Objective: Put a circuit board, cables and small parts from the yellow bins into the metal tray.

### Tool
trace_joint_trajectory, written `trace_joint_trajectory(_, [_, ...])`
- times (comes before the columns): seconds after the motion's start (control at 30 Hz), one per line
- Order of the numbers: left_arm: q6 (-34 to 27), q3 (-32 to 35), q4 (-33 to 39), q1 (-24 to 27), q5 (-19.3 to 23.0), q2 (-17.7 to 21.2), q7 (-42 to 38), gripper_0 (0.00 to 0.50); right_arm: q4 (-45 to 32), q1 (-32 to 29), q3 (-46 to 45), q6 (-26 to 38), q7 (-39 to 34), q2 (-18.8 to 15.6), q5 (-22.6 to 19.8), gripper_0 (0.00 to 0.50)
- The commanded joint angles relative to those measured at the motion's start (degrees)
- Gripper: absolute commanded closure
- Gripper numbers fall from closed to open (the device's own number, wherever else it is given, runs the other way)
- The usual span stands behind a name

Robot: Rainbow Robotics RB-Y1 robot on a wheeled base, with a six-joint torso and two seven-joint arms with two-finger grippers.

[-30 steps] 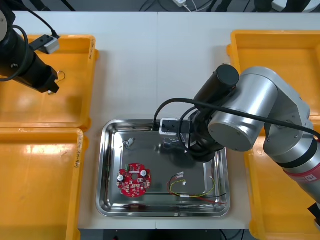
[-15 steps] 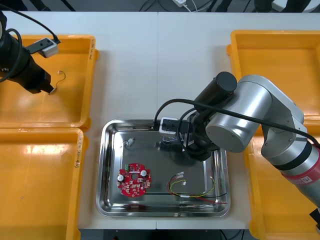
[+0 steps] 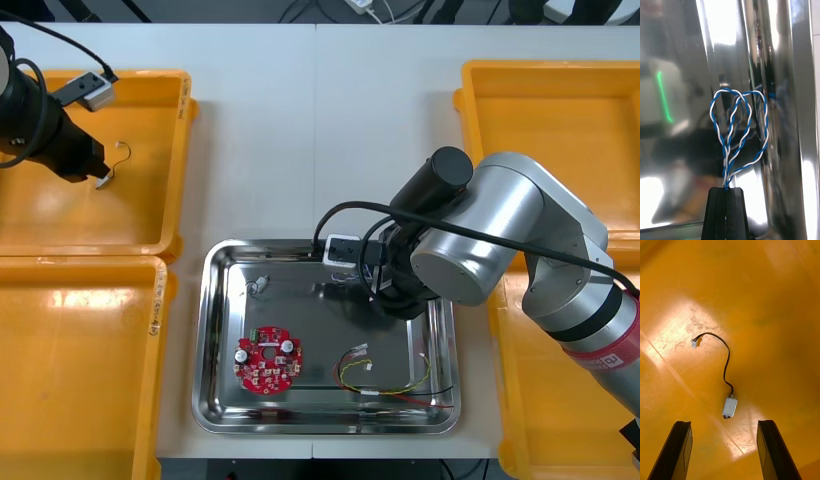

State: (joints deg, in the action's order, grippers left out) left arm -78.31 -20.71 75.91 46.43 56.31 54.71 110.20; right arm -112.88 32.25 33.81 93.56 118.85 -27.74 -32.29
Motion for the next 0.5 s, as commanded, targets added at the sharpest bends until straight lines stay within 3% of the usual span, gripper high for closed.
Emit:
trace_joint_trajectory(0.03, [2.28, -0.2, -0.41, 1.74, -1.99, 0.4, 8.72, 0.0, -0.67, -0.44, 1.25, -0.48, 1.47, 0.49, 0.21, 0.277])
trace_joint_trajectory(0.1, [3.25, -0.2, -0.41, 1.04, -2.26, 0.31, 8.89, 0.0, -0.76, -0.52, 1.17, -0.48, 1.47, 0.49, 0.03, 0.223])
trace_joint_trajectory(0.17, [4.66, -0.2, -0.41, 0.24, -2.78, 0.14, 9.24, 0.0, -0.67, -0.44, 1.17, -0.48, 1.47, 0.49, 0.03, 0.129])
trace_joint_trajectory(0.33, [5.54, -0.2, -0.41, -0.81, -4.63, -1.01, 9.42, 0.0, -0.67, -0.44, 0.9, -0.48, 1.47, 0.49, -0.32, 0.008])
trace_joint_trajectory(0.5, [6.94, -0.29, -0.41, -1.95, -6.12, -1.62, 9.42, 0.0, -1.55, -0.44, 0.29, 0.83, 1.47, 0.49, -0.85, 0.0])
